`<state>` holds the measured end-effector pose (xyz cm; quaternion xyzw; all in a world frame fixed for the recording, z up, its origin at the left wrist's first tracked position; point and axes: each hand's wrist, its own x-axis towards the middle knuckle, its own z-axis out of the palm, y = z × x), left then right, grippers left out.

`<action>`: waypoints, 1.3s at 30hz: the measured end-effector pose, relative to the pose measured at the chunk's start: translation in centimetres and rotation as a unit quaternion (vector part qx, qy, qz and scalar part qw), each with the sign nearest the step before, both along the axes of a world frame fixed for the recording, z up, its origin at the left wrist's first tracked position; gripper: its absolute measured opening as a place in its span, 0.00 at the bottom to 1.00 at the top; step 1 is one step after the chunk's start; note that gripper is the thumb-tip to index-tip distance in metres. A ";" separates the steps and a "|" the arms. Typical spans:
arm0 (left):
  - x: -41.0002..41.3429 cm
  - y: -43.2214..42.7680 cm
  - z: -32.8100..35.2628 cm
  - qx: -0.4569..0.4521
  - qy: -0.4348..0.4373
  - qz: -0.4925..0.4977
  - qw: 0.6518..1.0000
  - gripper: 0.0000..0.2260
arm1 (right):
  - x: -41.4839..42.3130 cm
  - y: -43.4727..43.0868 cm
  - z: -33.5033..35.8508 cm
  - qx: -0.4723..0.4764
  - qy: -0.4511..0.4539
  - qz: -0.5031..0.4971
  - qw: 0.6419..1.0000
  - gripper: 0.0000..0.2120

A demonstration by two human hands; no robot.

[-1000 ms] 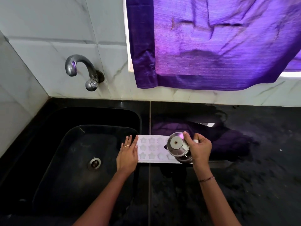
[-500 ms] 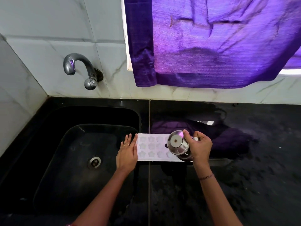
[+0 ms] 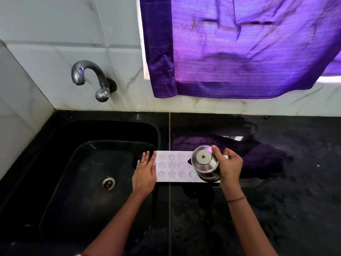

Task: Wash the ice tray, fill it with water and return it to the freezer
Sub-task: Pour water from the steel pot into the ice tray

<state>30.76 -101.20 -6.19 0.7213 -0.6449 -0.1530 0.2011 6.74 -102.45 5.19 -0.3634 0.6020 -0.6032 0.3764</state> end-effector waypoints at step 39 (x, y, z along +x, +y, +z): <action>-0.1 0.0 0.1 -0.003 -0.006 -0.001 1.000 0.31 | -2.8 0.1 -0.7 -0.021 0.182 -0.036 0.982 0.23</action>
